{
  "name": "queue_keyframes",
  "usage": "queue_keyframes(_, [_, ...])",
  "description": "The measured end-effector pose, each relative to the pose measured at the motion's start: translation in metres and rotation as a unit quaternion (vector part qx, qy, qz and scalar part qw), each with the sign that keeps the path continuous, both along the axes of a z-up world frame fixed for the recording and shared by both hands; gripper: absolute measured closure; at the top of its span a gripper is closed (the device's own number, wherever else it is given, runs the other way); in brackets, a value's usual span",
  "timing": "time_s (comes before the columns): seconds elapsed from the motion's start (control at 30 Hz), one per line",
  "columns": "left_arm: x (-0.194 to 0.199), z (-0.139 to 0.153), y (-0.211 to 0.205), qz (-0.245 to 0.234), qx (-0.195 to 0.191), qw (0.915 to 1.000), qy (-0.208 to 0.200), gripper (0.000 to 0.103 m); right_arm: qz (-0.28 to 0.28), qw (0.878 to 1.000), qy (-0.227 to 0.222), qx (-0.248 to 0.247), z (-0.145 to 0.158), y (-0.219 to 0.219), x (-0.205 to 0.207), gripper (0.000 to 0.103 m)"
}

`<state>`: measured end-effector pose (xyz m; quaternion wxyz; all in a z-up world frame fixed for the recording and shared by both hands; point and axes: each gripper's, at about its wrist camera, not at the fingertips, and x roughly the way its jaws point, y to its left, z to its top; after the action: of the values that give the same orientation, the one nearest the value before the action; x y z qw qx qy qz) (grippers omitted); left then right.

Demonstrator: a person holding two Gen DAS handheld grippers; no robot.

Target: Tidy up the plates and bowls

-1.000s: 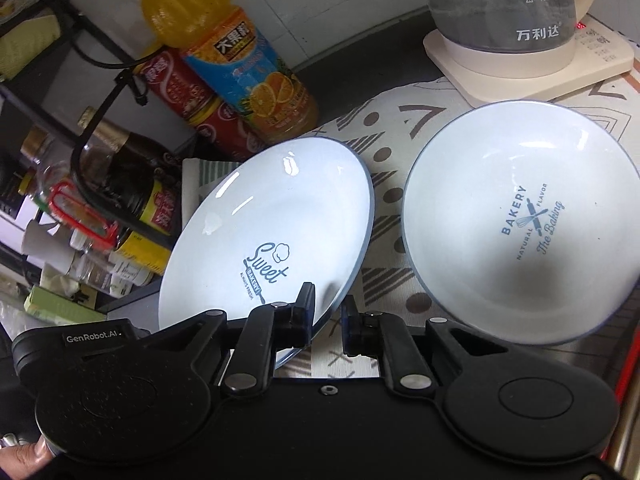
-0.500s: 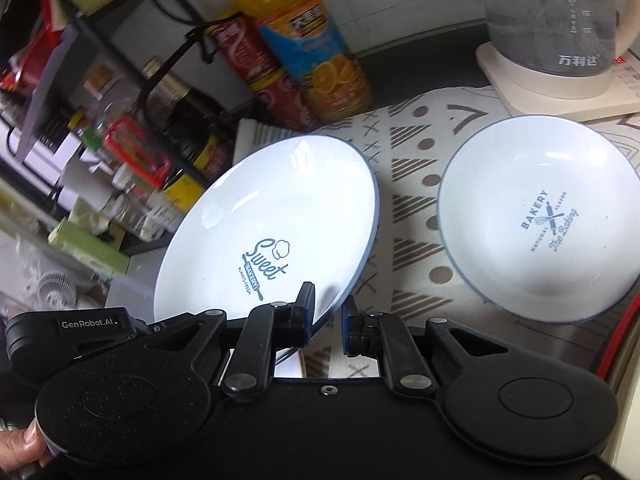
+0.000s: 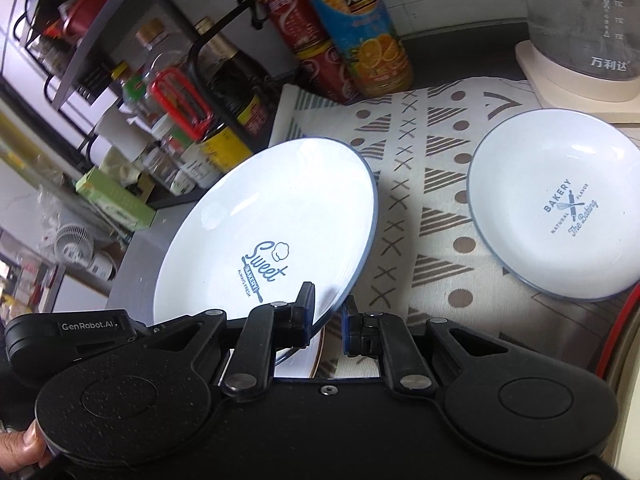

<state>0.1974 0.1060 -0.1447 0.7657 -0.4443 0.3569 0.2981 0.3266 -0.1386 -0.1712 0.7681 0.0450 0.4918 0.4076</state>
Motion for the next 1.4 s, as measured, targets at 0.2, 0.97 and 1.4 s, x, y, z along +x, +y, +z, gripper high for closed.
queue_keyframes(0.2, [-0.018,-0.005,-0.008,0.025,-0.007,0.9997,-0.002,0.095,0.018,1.000,0.009,-0.004,-0.002,-0.002,-0.005,0.091])
queue_keyframes(0.97, [-0.065,-0.029,-0.016,0.091,-0.039,0.9950,0.009,0.094,0.083,0.996,-0.008,-0.034,-0.005,0.017,-0.032,0.088])
queue_keyframes(1.4, [-0.056,-0.037,-0.004,0.072,-0.044,0.9958,0.034,0.092,0.060,0.997,0.004,-0.048,-0.014,0.022,-0.034,0.089])
